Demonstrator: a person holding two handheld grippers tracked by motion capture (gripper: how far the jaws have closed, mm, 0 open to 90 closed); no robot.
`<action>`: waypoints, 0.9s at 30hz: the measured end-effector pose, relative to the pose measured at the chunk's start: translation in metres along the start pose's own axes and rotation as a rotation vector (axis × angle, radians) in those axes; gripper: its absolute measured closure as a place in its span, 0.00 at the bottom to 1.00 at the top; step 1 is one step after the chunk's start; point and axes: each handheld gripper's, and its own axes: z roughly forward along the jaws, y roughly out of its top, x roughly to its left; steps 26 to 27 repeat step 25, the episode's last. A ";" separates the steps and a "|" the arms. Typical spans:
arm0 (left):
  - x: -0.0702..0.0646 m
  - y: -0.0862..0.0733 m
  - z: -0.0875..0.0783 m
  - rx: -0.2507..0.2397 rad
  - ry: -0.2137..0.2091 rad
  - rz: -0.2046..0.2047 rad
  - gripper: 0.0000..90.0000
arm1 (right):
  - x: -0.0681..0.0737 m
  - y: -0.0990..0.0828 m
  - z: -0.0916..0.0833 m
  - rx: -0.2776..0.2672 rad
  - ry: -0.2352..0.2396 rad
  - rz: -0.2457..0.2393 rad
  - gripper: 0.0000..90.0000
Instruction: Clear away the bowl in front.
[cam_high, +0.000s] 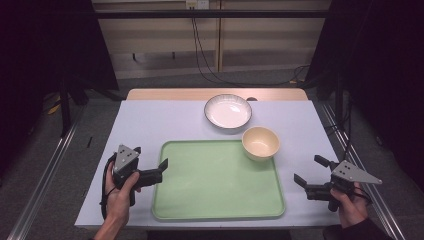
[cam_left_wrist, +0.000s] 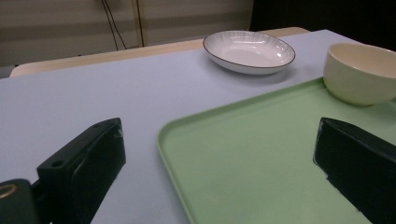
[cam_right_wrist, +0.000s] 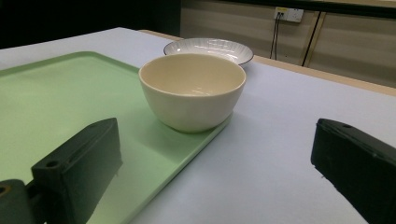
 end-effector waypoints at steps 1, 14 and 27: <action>0.000 -0.002 -0.003 0.000 0.004 -0.001 0.02 | 0.000 0.000 0.000 -0.003 0.000 -0.004 0.02; 0.004 -0.024 -0.039 -0.029 0.030 -0.013 0.04 | 0.000 0.000 0.001 0.003 -0.003 -0.005 0.02; 0.010 -0.035 -0.046 -0.039 0.017 -0.062 0.01 | -0.001 0.000 0.004 0.017 -0.013 0.008 0.02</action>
